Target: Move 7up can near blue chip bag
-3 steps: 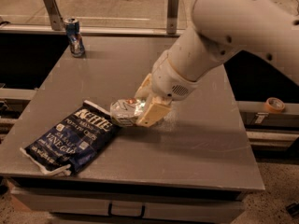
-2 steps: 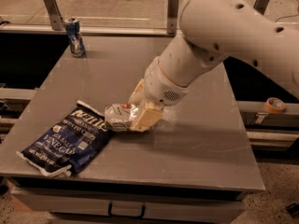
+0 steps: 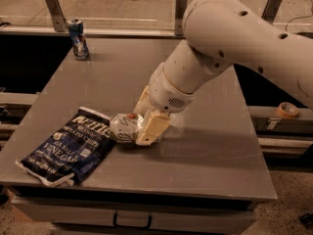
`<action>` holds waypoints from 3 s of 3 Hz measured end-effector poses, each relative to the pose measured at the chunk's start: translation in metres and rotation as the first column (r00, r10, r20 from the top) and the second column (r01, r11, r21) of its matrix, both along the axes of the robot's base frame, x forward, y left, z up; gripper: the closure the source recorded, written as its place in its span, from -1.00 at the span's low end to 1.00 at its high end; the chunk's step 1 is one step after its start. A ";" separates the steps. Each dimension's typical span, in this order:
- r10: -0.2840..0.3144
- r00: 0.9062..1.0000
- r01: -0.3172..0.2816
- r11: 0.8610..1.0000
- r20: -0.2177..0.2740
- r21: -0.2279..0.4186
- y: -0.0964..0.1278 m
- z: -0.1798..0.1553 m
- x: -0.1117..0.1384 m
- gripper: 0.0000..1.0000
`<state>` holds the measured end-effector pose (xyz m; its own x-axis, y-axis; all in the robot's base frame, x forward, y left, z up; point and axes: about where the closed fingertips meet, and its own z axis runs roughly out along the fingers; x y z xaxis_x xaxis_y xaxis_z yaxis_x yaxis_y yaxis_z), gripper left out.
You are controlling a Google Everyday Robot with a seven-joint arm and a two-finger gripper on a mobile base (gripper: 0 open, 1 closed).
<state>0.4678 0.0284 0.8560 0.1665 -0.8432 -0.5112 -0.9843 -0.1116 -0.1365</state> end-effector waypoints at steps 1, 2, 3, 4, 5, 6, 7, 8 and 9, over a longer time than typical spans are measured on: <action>-0.002 1.000 0.002 1.000 0.002 0.000 0.000 -0.002 0.002 -1.00; -0.003 1.000 0.003 1.000 0.003 0.000 -0.001 -0.002 0.002 -1.00; -0.014 1.000 0.014 1.000 0.005 0.001 -0.003 -0.002 0.004 -1.00; -0.034 0.999 0.034 0.999 0.006 0.004 -0.008 -0.003 0.007 -1.00; -0.096 0.995 0.095 0.995 0.022 0.041 -0.027 0.018 0.025 -1.00; -0.193 0.980 0.188 0.977 0.044 0.098 -0.060 0.048 0.048 -1.00; -0.272 0.959 0.260 0.958 0.085 0.124 -0.099 0.076 0.066 -1.00; -0.319 0.928 0.297 0.945 0.192 0.136 -0.145 0.122 0.083 -1.00; -0.353 0.881 0.315 0.934 0.316 0.167 -0.188 0.179 0.104 -1.00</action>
Offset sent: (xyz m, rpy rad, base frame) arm 0.0084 -0.0037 -0.0038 0.0033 -0.0038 -0.0155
